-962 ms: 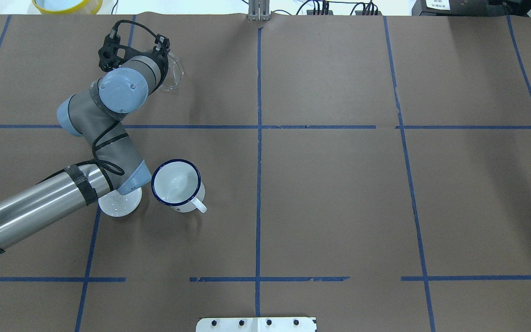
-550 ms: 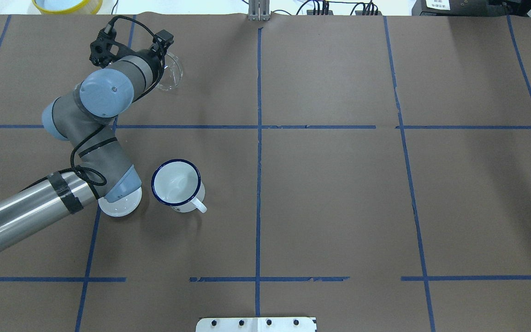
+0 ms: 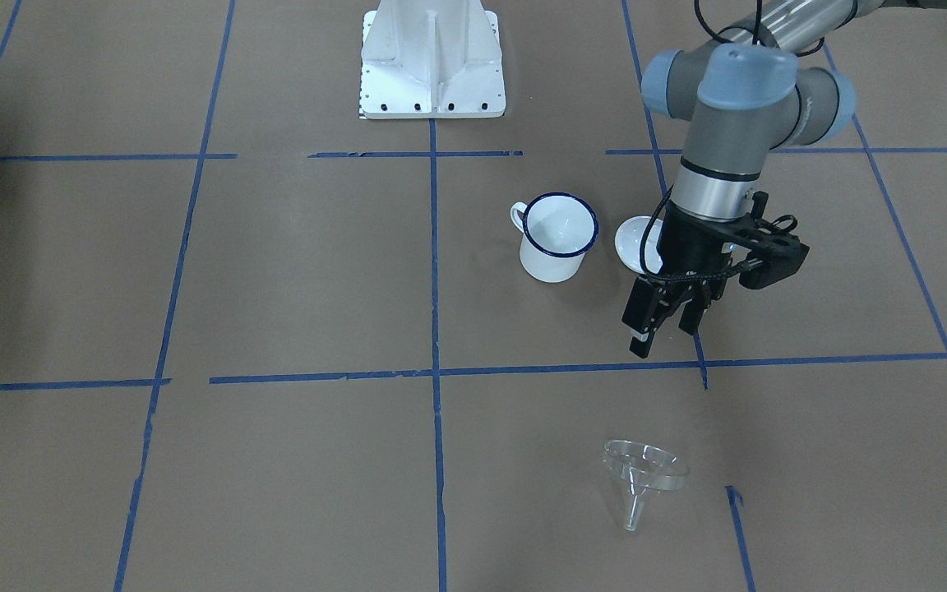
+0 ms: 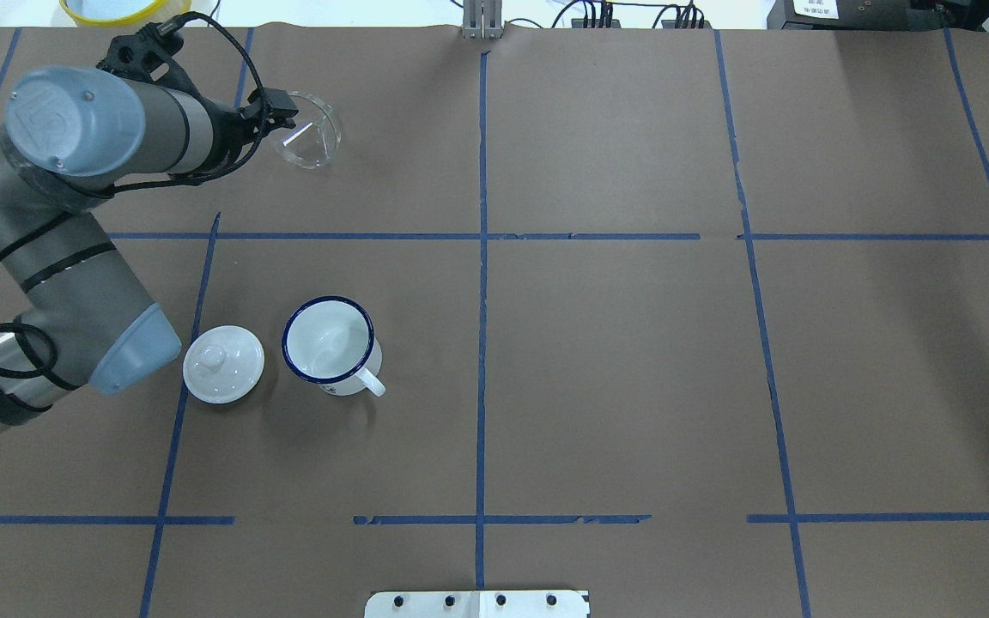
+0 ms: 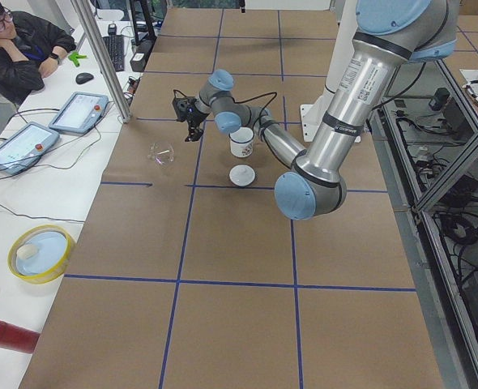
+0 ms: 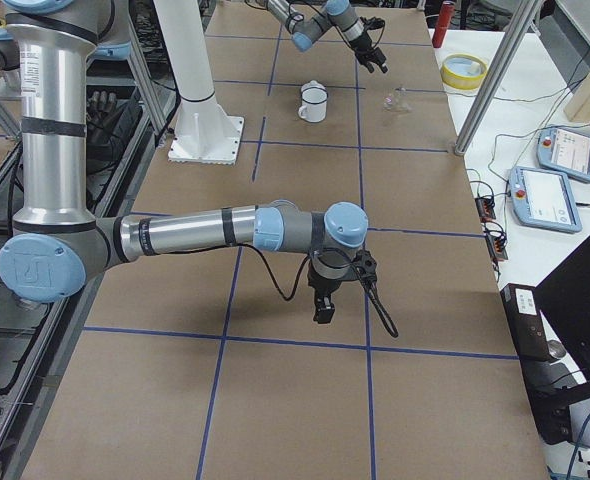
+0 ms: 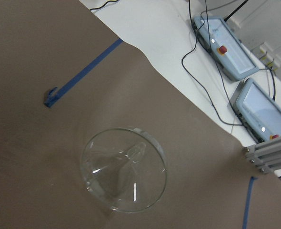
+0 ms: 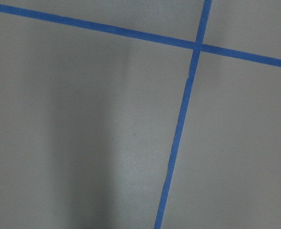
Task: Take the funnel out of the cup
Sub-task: 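Lower the funnel onto the table and open the left gripper, then move the left gripper over the white lid beside the mug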
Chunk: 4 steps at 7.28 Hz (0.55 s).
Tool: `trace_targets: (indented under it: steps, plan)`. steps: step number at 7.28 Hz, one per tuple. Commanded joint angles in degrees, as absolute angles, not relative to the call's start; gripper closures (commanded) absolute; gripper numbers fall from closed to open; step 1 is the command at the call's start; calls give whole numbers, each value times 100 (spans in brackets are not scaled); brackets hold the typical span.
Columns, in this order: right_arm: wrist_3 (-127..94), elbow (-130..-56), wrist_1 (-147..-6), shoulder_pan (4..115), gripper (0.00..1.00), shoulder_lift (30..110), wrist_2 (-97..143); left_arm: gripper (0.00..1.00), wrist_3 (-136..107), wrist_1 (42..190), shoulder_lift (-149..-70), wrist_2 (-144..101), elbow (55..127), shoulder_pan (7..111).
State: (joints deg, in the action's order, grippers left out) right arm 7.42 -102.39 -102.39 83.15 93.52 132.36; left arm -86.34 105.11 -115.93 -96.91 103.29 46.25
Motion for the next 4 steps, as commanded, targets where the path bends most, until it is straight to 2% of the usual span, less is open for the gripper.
trace_targets:
  steps: [1,3,4]
  plan:
    - [747,-10239,-10239,8314,0,9352,13236,0,-7123,8958,-11131,-10142,11300,4702]
    - [747,-10239,-10239,8314,0,9352,13236,0,-6637,9681,-10122,-10299,11461,4641]
    - [747,-10239,-10239,8314,0,9352,13236,0,-6653,10025,-9960,-10379,11383,4536]
